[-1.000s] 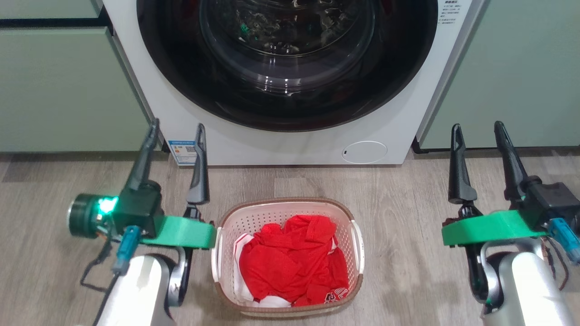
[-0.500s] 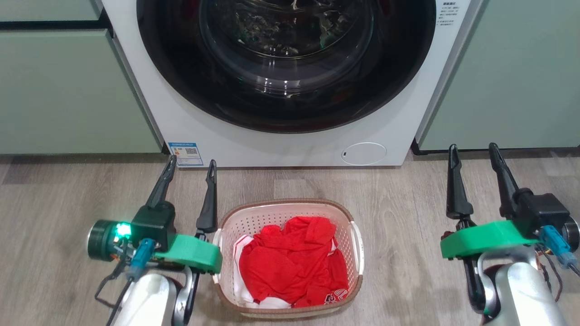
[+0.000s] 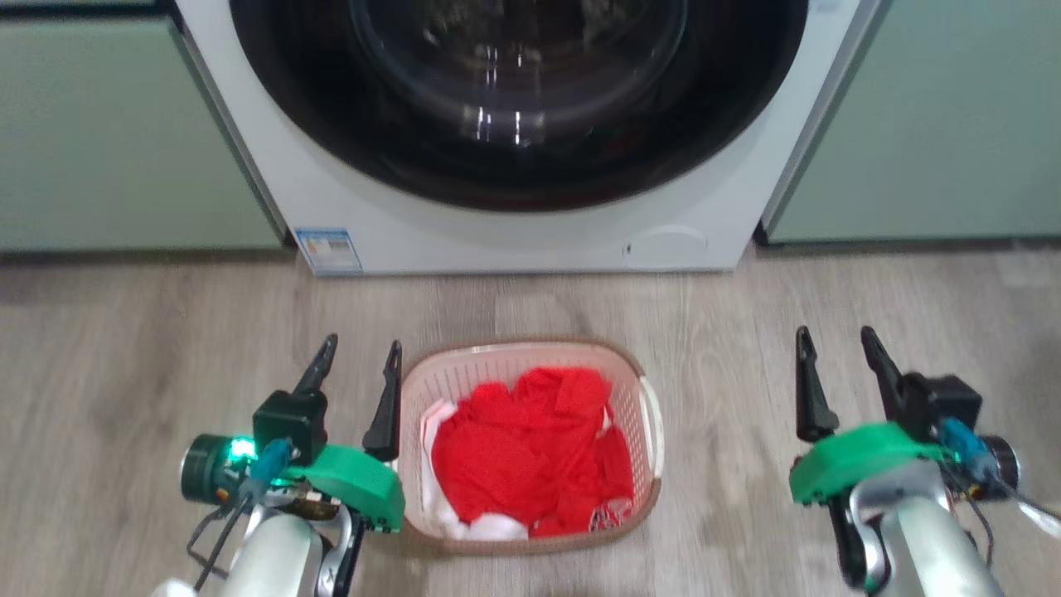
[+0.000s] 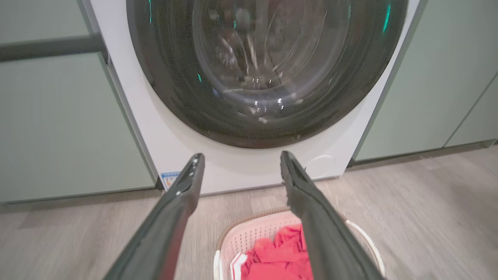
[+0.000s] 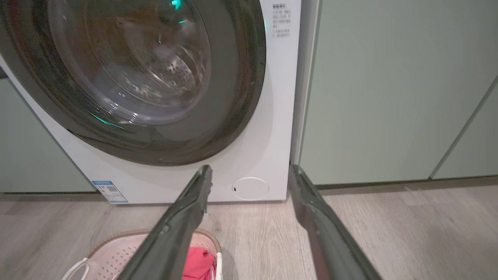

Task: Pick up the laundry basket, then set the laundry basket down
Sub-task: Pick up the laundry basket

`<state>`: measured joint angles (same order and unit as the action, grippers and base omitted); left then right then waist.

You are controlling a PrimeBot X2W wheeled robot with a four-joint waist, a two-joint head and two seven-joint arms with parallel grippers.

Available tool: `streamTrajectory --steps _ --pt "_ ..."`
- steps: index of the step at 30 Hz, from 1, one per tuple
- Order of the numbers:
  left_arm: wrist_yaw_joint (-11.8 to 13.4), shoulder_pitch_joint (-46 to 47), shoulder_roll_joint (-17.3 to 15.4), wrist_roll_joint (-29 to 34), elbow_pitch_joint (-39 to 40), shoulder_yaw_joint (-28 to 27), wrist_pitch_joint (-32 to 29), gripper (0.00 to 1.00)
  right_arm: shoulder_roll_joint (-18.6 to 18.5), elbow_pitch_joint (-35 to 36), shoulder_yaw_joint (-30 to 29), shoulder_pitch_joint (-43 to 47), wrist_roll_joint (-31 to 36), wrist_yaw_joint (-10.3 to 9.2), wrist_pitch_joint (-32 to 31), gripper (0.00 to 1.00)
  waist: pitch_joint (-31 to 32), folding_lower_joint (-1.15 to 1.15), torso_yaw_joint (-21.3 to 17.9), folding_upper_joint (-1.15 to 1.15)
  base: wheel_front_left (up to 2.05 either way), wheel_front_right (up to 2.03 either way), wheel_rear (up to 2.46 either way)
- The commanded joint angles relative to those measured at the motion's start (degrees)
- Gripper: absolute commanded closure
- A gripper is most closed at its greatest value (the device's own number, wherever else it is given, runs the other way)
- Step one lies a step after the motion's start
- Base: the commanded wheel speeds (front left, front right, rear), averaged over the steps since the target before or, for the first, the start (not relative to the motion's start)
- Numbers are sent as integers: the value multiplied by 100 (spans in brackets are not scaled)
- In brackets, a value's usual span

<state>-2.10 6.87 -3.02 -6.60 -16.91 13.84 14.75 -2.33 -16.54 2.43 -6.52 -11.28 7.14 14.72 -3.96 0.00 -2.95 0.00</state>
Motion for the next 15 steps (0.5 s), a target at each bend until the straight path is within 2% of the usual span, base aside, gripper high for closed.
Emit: streamTrajectory --steps 1,6,15 --pt "-35 396 -3 -64 -16 -202 25 0 -54 60 147 -440 -3 35 23 0 -329 0 -29 0 0 0 0" --pt "-205 991 -57 -71 -859 -202 25 0 -54 -563 160 -1009 -195 35 -5 0 -1073 0 -14 0 0 0 0" --pt "-392 2057 -219 -5 -2291 -114 25 0 -54 -1701 575 -2082 -508 35 -50 0 -2185 0 30 0 0 0 0"
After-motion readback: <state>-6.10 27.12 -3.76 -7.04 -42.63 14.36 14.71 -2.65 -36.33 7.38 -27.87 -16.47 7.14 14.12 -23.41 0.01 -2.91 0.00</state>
